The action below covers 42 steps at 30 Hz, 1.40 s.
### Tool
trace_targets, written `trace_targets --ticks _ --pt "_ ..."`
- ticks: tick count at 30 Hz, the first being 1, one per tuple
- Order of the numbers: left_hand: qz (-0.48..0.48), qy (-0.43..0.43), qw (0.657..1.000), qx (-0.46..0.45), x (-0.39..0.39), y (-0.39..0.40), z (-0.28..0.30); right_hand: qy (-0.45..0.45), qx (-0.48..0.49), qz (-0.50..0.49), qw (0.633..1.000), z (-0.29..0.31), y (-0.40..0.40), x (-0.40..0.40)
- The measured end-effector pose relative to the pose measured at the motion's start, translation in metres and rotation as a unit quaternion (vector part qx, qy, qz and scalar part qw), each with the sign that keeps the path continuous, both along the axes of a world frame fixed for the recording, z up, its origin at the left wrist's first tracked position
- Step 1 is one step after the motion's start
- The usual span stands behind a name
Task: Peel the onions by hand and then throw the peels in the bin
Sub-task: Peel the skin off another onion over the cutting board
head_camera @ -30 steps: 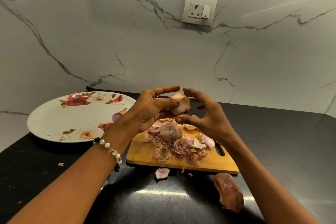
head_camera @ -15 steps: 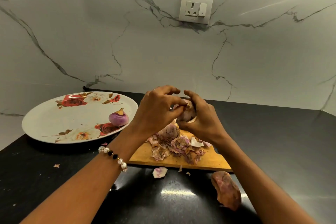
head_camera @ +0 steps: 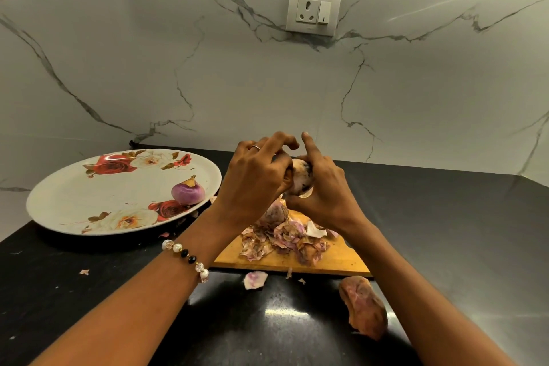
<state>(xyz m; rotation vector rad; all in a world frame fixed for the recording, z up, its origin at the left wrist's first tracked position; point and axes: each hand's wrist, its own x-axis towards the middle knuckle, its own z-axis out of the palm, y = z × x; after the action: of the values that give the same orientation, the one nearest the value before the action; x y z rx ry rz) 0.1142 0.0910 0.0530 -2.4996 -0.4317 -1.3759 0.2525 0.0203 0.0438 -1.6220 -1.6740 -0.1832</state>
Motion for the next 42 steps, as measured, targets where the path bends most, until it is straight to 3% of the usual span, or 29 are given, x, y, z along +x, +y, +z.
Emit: trace_targets --ticks 9,14,17,23,37,42 --pt "-0.005 -0.016 0.998 -0.065 -0.004 0.009 0.002 0.064 0.002 0.037 0.997 0.001 0.000 -0.003" --pt "-0.073 -0.060 0.988 -0.126 -0.011 0.019 0.009 0.080 0.000 0.045 0.996 0.002 0.000 0.000" --pt "-0.114 -0.031 0.985 -0.123 -0.013 0.016 0.011 0.062 0.001 0.039 0.997 0.001 0.001 0.000" --pt "-0.109 -0.014 0.988 -0.106 -0.009 0.014 0.006 0.034 0.012 0.032 0.999 -0.001 0.002 0.004" --pt "-0.054 -0.028 0.996 -0.071 0.006 0.011 -0.011 0.095 0.010 0.026 0.995 -0.008 0.010 0.006" --pt "-0.087 -0.072 0.985 -0.130 0.004 0.017 -0.010 0.103 0.004 0.028 0.994 -0.009 0.009 0.007"
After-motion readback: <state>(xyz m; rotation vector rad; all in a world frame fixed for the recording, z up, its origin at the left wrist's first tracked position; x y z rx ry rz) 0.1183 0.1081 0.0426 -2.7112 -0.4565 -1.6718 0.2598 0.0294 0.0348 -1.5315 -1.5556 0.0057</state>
